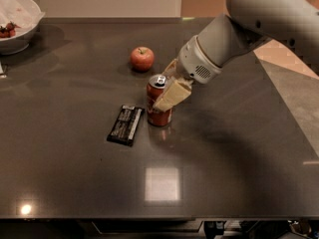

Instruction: Move coke can near rxbar chocolate

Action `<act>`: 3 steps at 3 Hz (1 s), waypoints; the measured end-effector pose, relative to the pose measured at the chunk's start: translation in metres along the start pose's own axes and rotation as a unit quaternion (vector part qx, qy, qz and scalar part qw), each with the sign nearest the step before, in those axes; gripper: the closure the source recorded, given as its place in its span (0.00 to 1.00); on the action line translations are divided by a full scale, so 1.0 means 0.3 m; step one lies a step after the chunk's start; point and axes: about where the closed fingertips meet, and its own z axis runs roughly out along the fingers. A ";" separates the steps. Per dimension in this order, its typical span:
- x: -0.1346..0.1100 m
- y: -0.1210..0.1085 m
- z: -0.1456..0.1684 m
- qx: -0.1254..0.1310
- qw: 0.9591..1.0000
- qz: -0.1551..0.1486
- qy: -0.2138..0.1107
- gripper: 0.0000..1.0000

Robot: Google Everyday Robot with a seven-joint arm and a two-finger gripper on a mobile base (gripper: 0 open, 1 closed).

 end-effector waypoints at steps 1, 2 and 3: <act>-0.001 0.002 0.004 -0.001 1.000 -0.001 0.000 0.36; -0.004 0.005 0.008 -0.002 1.000 -0.001 0.001 0.13; -0.007 0.007 0.011 -0.004 1.000 -0.002 0.001 0.00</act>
Offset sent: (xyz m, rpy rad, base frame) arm -0.0008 0.0011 -0.0008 -0.0009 0.0013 0.0025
